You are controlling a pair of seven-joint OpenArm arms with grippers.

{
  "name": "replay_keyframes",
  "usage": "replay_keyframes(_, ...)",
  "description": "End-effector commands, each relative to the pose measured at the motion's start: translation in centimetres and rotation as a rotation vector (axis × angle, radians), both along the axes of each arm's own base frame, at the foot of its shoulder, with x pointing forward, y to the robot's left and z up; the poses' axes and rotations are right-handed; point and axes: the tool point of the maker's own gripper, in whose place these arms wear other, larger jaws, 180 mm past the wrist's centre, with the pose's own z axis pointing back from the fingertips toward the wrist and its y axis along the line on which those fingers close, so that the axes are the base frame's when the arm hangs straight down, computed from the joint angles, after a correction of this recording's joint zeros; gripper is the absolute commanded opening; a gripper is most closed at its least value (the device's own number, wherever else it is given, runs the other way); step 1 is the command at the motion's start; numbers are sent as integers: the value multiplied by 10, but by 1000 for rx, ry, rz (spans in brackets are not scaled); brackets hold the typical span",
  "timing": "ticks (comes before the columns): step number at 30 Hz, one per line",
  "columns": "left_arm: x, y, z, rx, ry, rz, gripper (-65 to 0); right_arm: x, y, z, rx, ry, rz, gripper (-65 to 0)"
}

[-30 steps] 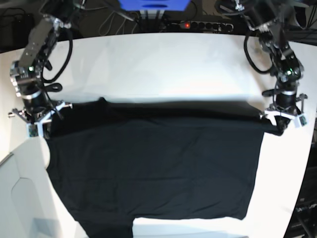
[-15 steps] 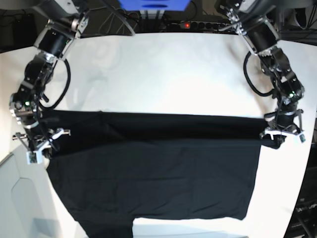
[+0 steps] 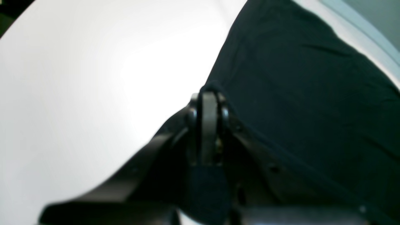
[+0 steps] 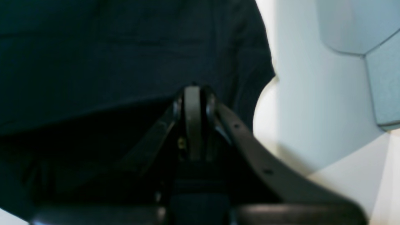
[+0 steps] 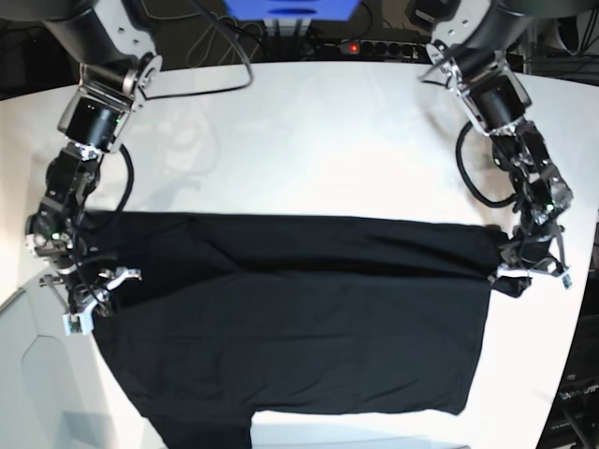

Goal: Fold the T-shirt properly
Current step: 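Lift the shirt shoulders with both grippers and pull toward the hem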

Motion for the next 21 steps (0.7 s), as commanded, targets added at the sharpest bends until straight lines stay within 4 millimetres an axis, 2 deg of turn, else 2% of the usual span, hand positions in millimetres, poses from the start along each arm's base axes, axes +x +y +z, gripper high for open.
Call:
replay_keyframes(1, 7, 8, 22, 28, -60, 9, -646, 12, -3, 24, -1, -74, 9, -650)
replay_keyframes(3, 7, 9, 22, 28, -60, 11, -646, 11, -10, 21, -8, -62, 4, -650)
replay_keyframes(6, 7, 9, 22, 28, -60, 11, -646, 16, -11, 24, -2, -85, 4, -650)
replay_keyframes(9, 7, 9, 20, 26, -57, 11, -645, 15, -11, 17, 9, -68, 3, -650)
replay_keyframes(16, 12, 8, 15, 2, -44, 14, -644, 15, -11, 16, 10, -64, 3, -650)
replay_keyframes(18, 12, 7, 14, 2, -43, 8, -639, 15, -11, 16, 9, -61, 3, -610)
replay_keyframes(21, 16, 0, 17, 12, -46, -17, -558, 15, -11, 17, 5, -60, 4, -491)
